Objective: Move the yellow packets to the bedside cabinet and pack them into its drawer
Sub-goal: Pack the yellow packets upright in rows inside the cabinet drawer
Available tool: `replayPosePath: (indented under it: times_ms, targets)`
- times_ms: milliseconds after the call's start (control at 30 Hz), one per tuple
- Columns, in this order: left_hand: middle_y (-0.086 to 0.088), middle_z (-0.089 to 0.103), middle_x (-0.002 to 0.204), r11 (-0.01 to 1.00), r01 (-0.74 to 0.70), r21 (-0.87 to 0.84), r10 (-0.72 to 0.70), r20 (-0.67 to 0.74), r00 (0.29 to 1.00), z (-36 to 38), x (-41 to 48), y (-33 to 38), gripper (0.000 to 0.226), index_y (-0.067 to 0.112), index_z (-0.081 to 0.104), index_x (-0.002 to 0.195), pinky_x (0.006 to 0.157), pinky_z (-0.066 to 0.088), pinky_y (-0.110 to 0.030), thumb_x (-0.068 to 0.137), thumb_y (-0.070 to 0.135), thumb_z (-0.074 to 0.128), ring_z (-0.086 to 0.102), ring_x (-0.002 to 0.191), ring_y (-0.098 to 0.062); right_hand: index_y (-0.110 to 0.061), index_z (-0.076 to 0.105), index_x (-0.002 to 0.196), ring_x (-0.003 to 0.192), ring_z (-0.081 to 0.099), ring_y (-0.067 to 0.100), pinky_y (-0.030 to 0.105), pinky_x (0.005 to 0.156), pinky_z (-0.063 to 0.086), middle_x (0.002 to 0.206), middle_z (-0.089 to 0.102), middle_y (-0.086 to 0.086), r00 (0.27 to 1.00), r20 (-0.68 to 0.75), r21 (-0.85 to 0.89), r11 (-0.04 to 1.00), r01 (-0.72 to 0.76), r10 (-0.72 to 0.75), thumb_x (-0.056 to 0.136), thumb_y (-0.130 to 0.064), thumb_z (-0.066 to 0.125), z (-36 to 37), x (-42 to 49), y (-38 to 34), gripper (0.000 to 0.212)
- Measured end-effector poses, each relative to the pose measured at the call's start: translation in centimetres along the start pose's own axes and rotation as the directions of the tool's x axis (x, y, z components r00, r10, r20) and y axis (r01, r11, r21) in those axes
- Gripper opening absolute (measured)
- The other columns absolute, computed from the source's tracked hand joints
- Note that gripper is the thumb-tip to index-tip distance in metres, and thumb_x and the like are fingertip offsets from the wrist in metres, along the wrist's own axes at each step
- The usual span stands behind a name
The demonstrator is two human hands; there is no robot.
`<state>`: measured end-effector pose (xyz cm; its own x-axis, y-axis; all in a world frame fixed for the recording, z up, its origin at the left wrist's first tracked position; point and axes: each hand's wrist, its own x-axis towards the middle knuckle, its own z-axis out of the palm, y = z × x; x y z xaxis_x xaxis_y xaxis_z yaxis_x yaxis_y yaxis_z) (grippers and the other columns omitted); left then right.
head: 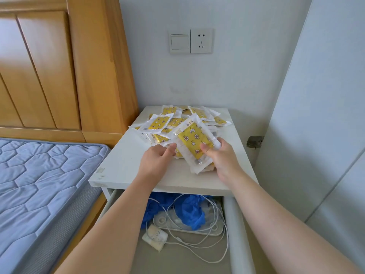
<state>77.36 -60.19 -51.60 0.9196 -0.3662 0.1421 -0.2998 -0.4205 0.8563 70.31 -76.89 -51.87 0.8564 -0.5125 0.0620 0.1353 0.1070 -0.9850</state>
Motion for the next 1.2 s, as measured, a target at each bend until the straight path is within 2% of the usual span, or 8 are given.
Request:
replayPosePath:
  times_ms: [233,367,500,600,700,833,1033,1200]
  targets:
    - [-0.010,0.055,0.080,0.980,0.154,-0.129,-0.155,-0.001,0.988,-0.3,0.4,0.2,0.046,-0.004,0.066,0.090,0.066,0.037,-0.031,0.089,0.041,0.063,0.049,0.072,-0.021,-0.025,0.064,0.097,0.092,0.067,0.012,0.029,0.083,0.053,0.095,0.071,-0.005,0.984,0.076,-0.268,0.948,0.174,-0.159,0.091,-0.018,0.061,2.4,-1.2,1.0,0.010]
    - [-0.008,0.065,0.087,0.970,0.147,-0.192,-0.148,0.008,0.989,-0.7,0.0,0.4,0.029,0.010,0.068,0.082,0.068,0.043,-0.026,0.088,0.038,0.065,0.056,0.076,-0.018,-0.024,0.062,0.100,0.091,0.061,0.006,0.022,0.079,0.048,0.093,0.066,-0.009,0.979,0.119,-0.360,0.911,0.200,-0.168,0.102,-0.027,0.039,2.7,-1.6,0.8,0.023]
    - [0.011,0.070,0.083,0.951,0.109,-0.289,-0.116,-0.007,0.993,-0.8,-0.2,0.2,0.010,0.022,0.070,0.088,0.056,0.046,-0.009,0.089,0.031,0.066,0.065,0.075,-0.002,-0.015,0.060,0.083,0.066,0.051,0.010,0.026,0.062,0.041,0.072,0.059,-0.002,0.964,0.140,-0.496,0.827,0.266,-0.226,0.095,-0.014,0.051,2.7,-1.5,0.9,0.015]
    - [0.013,0.072,0.087,0.941,0.084,-0.327,-0.089,0.000,0.996,-0.9,-0.2,0.2,0.015,0.022,0.071,0.100,0.058,0.049,-0.009,0.087,0.029,0.068,0.068,0.079,-0.001,-0.013,0.066,0.087,0.075,0.060,0.022,0.033,0.069,0.051,0.079,0.067,0.005,0.965,0.085,-0.510,0.822,0.254,-0.246,0.088,-0.010,0.063,2.5,-1.2,1.2,0.004]
    - [0.015,0.069,0.081,0.949,0.075,-0.307,-0.079,0.002,0.997,-1.0,-0.1,0.4,0.012,0.026,0.066,0.091,0.056,0.047,-0.009,0.082,0.027,0.074,0.066,0.072,0.003,-0.013,0.067,0.098,0.082,0.062,0.026,0.034,0.076,0.054,0.087,0.068,0.008,0.968,0.069,-0.491,0.836,0.245,-0.243,0.079,-0.013,0.075,2.7,-1.1,1.5,0.021]
    - [0.013,0.069,0.078,0.922,0.091,-0.377,-0.113,-0.037,0.993,-1.3,-0.1,0.2,0.015,0.026,0.065,0.087,0.051,0.048,-0.010,0.080,0.020,0.077,0.065,0.065,0.003,-0.019,0.058,0.125,0.100,0.056,0.011,0.020,0.084,0.044,0.108,0.061,-0.004,0.964,0.009,-0.538,0.812,0.227,-0.264,0.078,-0.030,0.076,3.0,-0.8,1.6,0.051]
    - [0.003,0.073,0.094,0.710,0.103,-0.696,-0.329,-0.199,0.923,-2.0,0.4,-0.7,0.017,0.021,0.067,0.096,0.064,0.055,-0.027,0.082,0.016,0.074,0.070,0.080,-0.011,-0.013,0.045,0.137,0.131,0.035,0.023,0.036,0.107,0.032,0.141,0.044,0.005,0.928,-0.070,-0.796,0.581,0.168,-0.365,0.097,-0.033,0.046,3.0,0.7,2.2,0.045]
    - [0.003,0.071,0.097,0.725,0.143,-0.674,-0.360,-0.194,0.913,-1.8,0.6,-0.6,0.021,0.022,0.066,0.100,0.070,0.058,-0.031,0.082,0.017,0.075,0.070,0.085,-0.014,-0.015,0.030,0.147,0.145,0.012,0.026,0.044,0.117,0.014,0.157,0.018,0.007,0.958,0.048,-0.922,0.356,0.152,-0.283,0.095,-0.022,0.046,2.4,2.8,1.7,0.055]
